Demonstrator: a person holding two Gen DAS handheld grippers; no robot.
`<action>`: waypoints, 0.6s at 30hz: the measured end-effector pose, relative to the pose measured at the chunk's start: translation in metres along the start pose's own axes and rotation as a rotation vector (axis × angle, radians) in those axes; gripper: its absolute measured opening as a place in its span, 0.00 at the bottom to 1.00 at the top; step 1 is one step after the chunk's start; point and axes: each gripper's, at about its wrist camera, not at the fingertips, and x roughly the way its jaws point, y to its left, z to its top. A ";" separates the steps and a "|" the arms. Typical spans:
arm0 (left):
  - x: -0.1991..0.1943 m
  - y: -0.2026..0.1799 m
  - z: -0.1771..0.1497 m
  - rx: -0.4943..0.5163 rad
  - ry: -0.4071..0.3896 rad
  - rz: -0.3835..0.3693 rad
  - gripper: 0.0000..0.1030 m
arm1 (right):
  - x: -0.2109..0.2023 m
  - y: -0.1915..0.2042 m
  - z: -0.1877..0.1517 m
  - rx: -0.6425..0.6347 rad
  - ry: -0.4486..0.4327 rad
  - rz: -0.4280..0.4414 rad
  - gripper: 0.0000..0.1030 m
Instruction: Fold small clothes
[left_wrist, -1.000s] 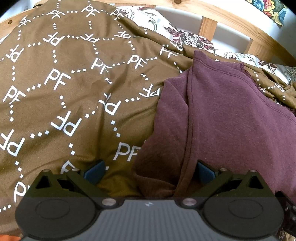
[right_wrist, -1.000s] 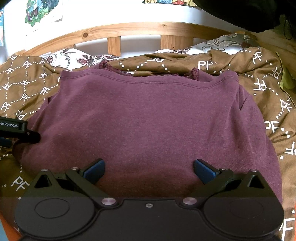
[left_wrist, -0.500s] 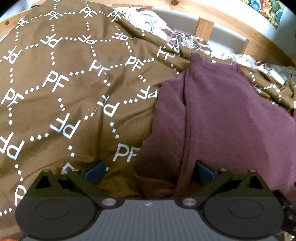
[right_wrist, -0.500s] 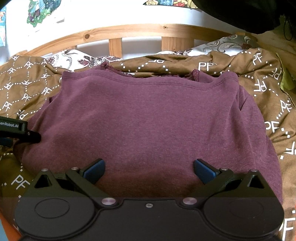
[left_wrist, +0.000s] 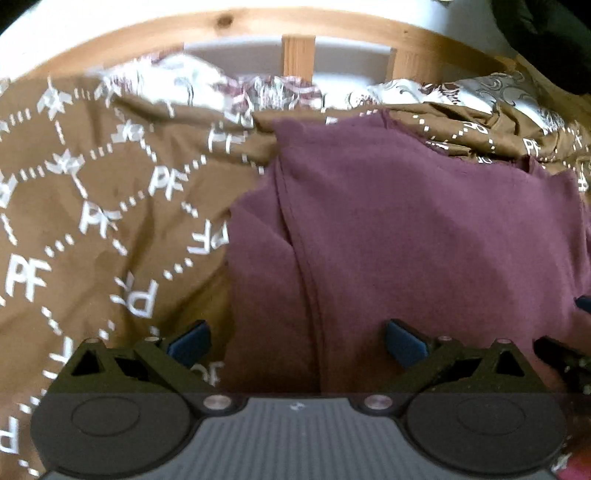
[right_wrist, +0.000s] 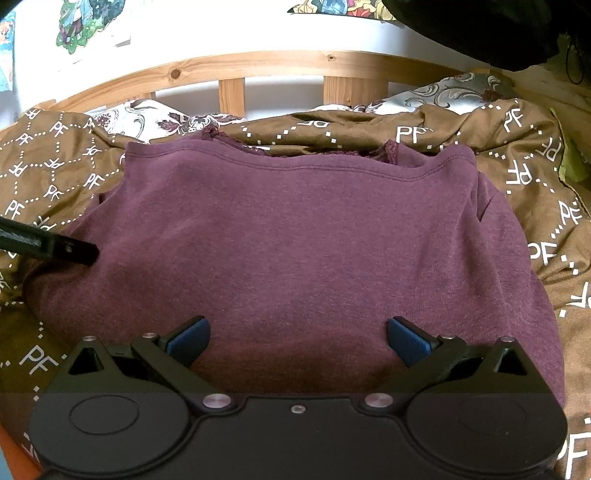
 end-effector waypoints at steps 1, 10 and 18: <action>0.001 0.004 0.000 -0.036 0.013 -0.020 0.99 | 0.000 0.000 0.000 0.001 -0.001 0.001 1.00; -0.007 0.007 0.007 -0.112 0.089 -0.059 0.52 | -0.016 -0.025 0.006 0.151 -0.037 0.124 0.99; -0.048 -0.037 0.035 -0.057 -0.008 0.034 0.19 | -0.030 -0.055 0.020 0.314 -0.073 0.149 0.99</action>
